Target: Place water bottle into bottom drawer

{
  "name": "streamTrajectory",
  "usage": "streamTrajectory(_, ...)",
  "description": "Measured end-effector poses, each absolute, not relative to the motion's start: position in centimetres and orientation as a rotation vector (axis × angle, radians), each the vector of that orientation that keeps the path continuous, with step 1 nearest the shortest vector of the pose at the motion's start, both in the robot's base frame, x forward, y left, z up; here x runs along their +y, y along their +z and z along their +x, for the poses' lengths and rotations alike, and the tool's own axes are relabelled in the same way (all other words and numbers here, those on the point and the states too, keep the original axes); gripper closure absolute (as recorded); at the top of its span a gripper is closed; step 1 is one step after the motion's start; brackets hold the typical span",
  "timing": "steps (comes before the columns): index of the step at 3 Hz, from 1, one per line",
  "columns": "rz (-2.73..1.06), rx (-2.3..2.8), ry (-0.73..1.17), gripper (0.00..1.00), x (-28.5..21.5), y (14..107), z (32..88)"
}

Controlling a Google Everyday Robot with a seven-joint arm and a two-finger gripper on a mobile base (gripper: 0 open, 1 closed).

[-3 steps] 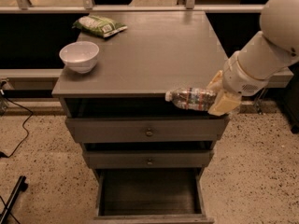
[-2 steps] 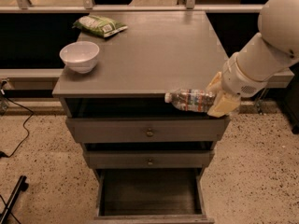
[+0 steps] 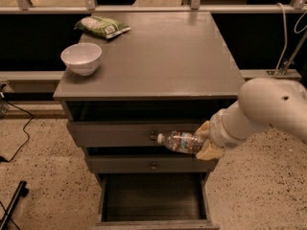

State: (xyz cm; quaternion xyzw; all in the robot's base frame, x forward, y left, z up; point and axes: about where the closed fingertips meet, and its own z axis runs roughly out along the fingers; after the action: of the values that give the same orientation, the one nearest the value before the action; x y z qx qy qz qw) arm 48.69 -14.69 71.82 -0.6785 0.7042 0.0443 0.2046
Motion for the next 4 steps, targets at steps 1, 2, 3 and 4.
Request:
streamTrajectory(1,-1.863,1.879,0.128,1.0,-13.4,69.0,48.1)
streamTrajectory(2,-1.861,1.878,0.126,1.0,-13.4,69.0,48.2)
streamTrajectory(3,-1.826,1.831,0.223,1.0,-13.3,65.4,48.2)
streamTrajectory(4,-1.701,1.712,0.383,1.0,-12.3,61.1,47.4)
